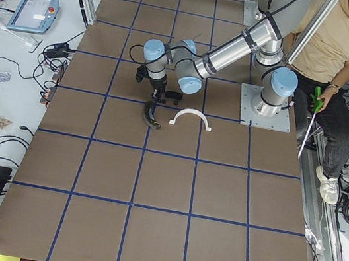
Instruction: Place bearing gear from tray to pile
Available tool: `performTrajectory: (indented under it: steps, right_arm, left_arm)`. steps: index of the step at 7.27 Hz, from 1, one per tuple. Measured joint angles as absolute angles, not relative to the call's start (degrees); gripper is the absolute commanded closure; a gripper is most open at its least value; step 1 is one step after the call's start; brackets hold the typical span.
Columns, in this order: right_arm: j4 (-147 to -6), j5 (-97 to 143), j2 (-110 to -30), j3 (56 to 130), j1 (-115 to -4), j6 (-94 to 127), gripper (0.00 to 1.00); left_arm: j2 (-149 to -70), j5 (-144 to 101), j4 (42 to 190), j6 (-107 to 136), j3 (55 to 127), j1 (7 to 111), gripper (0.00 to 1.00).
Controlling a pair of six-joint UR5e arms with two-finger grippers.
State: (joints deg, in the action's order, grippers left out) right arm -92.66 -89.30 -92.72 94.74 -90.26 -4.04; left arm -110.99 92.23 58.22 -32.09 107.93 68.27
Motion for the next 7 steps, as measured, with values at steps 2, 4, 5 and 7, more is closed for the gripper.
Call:
performTrajectory:
  steps: [2, 4, 5, 7]
  right_arm:
    - [-92.64, -89.30, -92.73, 94.74, -90.26, -4.04, 0.00]
    - [-92.64, -89.35, -92.74, 94.75, -90.27, -4.04, 0.00]
    - [-92.64, -89.37, -92.74, 94.75, -90.25, -4.06, 0.00]
    - [-92.58, -89.50, -92.75, 94.75, -90.19, -4.12, 0.00]
  left_arm:
    - [-108.18, 91.74, 59.55, -31.52, 107.49, 69.29, 0.00]
    - [-102.01, 87.81, 67.29, -29.69, 104.85, 71.51, 0.00]
    - [-97.99, 86.84, 75.33, -27.54, 102.01, 73.12, 0.00]
    - [-90.09, 86.46, 91.52, -22.96, 96.12, 74.54, 0.00]
